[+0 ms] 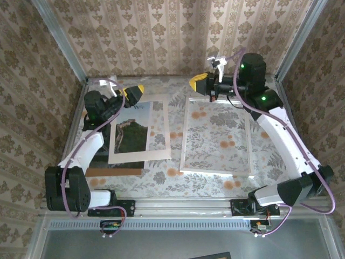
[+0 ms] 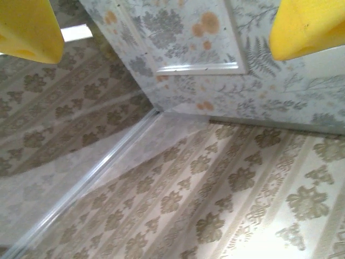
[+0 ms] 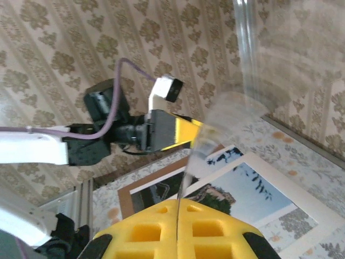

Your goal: Put the photo into the frame

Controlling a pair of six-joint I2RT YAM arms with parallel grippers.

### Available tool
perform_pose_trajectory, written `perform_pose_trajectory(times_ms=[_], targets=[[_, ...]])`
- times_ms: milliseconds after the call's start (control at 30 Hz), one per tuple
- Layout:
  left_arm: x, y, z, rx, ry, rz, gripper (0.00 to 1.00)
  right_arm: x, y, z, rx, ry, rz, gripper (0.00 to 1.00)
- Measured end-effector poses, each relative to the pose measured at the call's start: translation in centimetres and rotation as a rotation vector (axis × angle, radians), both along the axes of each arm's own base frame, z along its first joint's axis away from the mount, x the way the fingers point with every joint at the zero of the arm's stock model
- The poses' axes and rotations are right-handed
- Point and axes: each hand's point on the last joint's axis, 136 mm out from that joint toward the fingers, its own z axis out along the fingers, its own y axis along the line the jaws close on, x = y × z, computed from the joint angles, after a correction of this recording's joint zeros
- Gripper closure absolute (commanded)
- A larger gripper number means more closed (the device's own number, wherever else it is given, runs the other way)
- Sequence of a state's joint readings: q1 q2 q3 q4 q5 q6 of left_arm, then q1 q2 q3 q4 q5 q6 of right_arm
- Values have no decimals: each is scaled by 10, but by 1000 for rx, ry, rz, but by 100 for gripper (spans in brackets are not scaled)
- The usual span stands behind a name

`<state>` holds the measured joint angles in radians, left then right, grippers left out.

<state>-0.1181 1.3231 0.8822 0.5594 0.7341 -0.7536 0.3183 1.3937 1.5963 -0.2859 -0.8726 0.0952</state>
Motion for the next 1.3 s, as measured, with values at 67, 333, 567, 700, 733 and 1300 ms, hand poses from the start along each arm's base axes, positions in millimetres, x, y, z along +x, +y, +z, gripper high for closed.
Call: perform_pose_trajectory(times_ms=[67, 333, 567, 700, 733, 1300], targets=[[3, -5, 6, -27, 4, -34, 0, -9, -1, 9, 7, -18, 20, 100], [11, -27, 10, -126, 84, -188, 0, -22, -5, 21, 9, -35, 66, 100], [15, -50, -3, -175, 177, -294, 0, -20, -5, 25, 14, -38, 87, 100], [18, -53, -13, -195, 224, -314, 0, -15, -3, 21, 5, -22, 99, 100], [19, -53, -14, -200, 231, -320, 0, -13, -3, 18, 1, -11, 98, 100], [14, -58, 7, -240, 191, -382, 4, 26, -44, -20, 11, 186, -54, 100]])
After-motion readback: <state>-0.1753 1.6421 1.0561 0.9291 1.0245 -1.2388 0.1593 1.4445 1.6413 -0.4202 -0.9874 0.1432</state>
